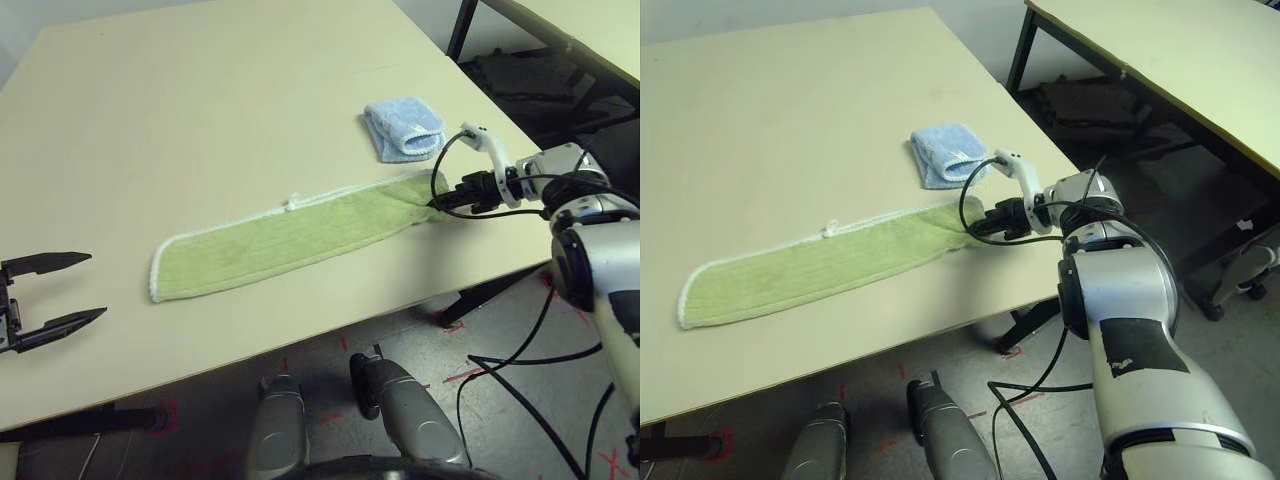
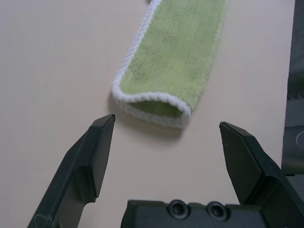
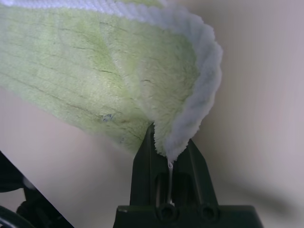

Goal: Fold the towel and set it aside.

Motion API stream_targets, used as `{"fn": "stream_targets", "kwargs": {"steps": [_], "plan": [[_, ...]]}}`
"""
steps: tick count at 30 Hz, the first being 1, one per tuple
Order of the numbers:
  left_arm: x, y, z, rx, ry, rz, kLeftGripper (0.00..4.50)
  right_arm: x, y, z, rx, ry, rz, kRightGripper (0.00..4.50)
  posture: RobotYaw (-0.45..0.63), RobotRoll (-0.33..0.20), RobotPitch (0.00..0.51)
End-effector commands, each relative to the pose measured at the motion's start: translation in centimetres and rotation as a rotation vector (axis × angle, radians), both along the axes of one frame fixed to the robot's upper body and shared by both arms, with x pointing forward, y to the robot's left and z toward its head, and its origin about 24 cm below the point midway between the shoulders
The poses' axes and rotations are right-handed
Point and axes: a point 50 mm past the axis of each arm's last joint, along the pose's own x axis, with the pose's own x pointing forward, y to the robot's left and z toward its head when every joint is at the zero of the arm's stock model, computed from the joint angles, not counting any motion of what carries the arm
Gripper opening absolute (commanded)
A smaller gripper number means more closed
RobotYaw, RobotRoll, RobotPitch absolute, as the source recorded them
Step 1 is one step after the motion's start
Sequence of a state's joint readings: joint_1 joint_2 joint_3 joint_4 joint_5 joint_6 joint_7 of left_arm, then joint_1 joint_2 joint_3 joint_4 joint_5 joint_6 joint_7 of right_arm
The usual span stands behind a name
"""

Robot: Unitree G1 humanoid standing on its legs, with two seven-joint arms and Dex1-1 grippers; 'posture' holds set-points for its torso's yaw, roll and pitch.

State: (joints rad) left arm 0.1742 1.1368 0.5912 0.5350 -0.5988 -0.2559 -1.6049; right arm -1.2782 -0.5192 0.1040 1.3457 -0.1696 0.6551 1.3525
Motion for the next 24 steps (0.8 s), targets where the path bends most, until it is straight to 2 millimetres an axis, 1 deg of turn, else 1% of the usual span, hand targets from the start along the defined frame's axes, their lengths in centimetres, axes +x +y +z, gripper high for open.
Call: {"fn": "stream_targets", "kwargs": {"steps": [1,5,8,17,21,24], "plan": [[-0.4,0.2,-0.1,-0.001,0.009,0.009,4.50,0.0,-0.5,0.5,-0.025,-0.005,-0.009,0.03,-0.03,0.000,0.174],[-0.5,0.2,-0.3,0.001,0.016,0.006,4.50,0.0,-0.8,0.7,-0.046,-0.013,-0.017,0.03,-0.03,0.000,0.174],[-0.4,0.1,-0.4,0.003,0.018,0.004,4.50,0.1,-0.7,1.2,-0.045,-0.016,-0.004,0.03,-0.04,0.000,0.174],[-0.2,0.2,-0.4,0.015,0.026,-0.001,4.50,0.4,1.1,3.8,-0.080,0.013,0.086,0.03,-0.05,0.000,0.178],[0.0,0.1,-0.5,0.013,0.019,-0.001,4.50,0.7,2.4,4.0,-0.090,-0.001,0.109,0.03,-0.05,0.000,0.179],[0.1,0.1,-0.6,0.011,0.018,-0.003,4.50,0.9,3.3,3.6,-0.119,-0.005,0.130,0.03,-0.05,0.000,0.182]]}}
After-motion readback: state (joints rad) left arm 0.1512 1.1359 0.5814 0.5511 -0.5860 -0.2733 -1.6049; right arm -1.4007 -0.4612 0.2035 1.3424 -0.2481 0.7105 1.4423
